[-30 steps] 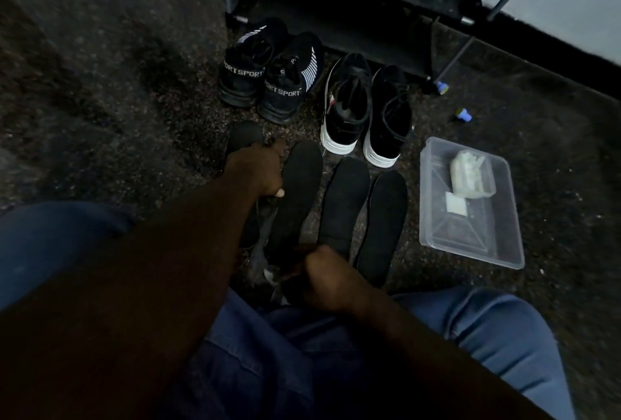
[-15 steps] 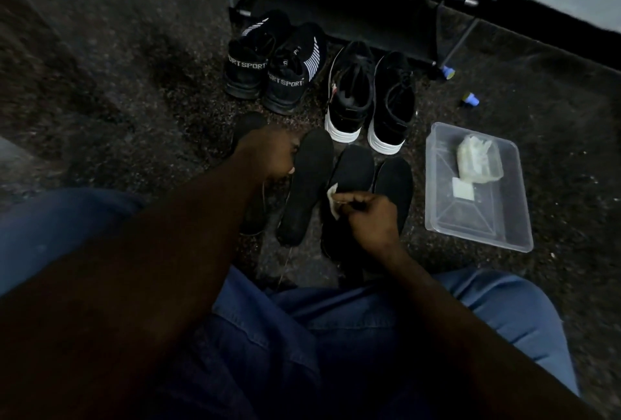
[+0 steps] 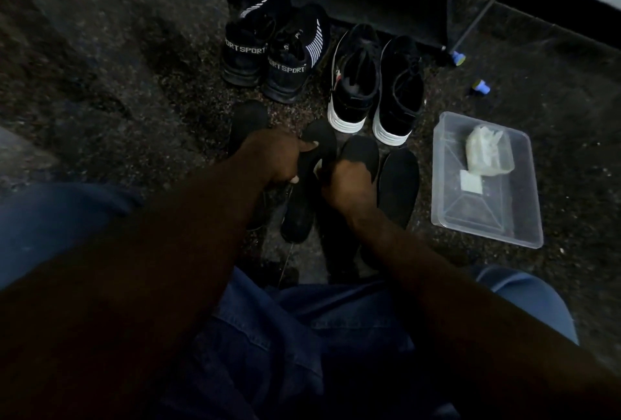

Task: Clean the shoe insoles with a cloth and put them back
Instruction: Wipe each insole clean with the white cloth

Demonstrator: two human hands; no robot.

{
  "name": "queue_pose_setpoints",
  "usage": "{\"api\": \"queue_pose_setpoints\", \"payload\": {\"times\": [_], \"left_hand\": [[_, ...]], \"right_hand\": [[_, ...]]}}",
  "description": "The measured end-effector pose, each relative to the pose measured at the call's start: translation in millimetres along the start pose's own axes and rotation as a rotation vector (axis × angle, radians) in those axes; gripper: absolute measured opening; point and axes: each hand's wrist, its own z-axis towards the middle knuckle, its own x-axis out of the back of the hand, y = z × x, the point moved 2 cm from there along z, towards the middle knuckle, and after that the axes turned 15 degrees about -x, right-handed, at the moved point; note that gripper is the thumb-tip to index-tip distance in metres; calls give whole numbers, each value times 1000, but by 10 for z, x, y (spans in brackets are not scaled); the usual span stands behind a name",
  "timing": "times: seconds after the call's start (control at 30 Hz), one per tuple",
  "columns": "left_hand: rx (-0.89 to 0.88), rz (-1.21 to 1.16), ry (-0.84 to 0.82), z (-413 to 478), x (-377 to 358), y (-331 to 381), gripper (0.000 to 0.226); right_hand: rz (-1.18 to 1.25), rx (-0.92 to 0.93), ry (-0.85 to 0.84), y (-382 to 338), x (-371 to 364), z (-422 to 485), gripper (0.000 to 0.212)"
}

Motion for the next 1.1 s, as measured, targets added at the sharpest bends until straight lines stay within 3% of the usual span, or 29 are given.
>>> {"api": "queue_pose_setpoints", "payload": {"times": [0.2, 0.27, 0.37, 0.47, 0.53, 0.67, 0.77, 0.87, 0.97, 1.07, 1.1], "left_hand": [[32, -3, -16, 45, -36, 5, 97], [25, -30, -3, 37, -53, 6, 95], [16, -69, 60, 36, -17, 33, 83], [-23, -35, 107, 68, 58, 179, 79], [-82, -1, 95, 103, 54, 315, 78], [-149, 40, 21, 191, -105, 540, 70], [-144, 55, 22, 227, -164, 573, 67], [-114, 22, 24, 245, -166, 536, 67], [-102, -13, 21, 258, -173, 516, 66], [-120, 4, 21, 244, -176, 553, 69], [-132, 19, 23, 232, -173, 568, 70]], "right_hand": [[0, 155, -245, 77, -253, -535, 27], [131, 213, -289, 235, -234, -603, 18], [511, 68, -270, 574, -76, -574, 17], [748, -252, -62, 935, 23, -341, 13], [668, -292, 33, 1018, 62, -216, 14], [406, -143, 46, 885, -36, -24, 23], [267, -102, 138, 754, -134, 33, 32], [194, -19, 177, 690, -144, -44, 27], [160, 64, 56, 619, -225, -146, 26], [112, 100, -105, 617, -229, -302, 54], [154, 123, -134, 650, -193, -348, 54]]}}
